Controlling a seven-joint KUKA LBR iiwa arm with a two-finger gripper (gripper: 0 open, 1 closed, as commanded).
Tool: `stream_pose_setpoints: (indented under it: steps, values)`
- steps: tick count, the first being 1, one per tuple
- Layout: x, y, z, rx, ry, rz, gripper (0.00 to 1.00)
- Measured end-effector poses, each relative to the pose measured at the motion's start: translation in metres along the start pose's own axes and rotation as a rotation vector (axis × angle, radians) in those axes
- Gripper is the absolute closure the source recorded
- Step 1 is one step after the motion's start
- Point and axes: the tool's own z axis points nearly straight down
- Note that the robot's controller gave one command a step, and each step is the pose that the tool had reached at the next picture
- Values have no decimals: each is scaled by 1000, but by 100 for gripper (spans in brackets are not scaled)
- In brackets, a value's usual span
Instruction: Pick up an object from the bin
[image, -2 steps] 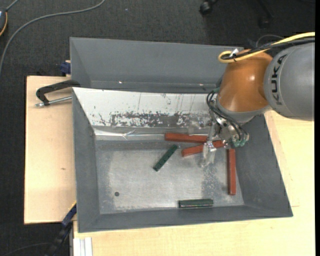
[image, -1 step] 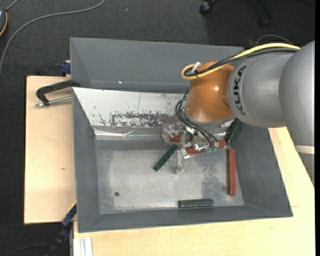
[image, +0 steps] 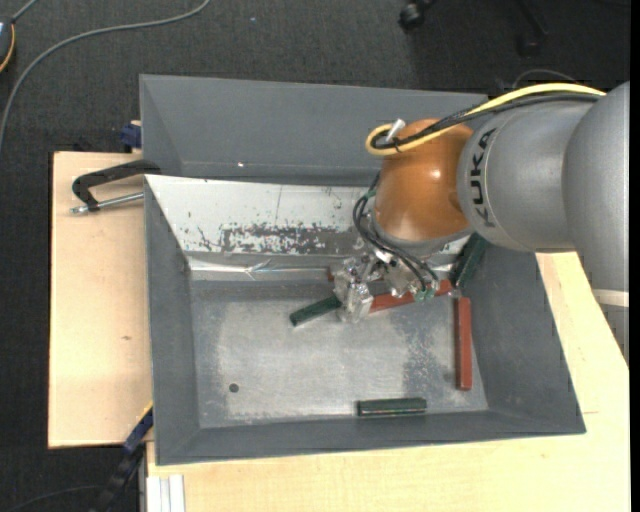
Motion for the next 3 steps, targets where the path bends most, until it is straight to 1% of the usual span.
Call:
stream_pose_setpoints:
  steps: [1,2,3]
  values:
    - [4,1,4,-3,15,-1,0]
    - [4,1,4,-2,13,0,100]
    - [15,13,-163,0,2,-240,100]
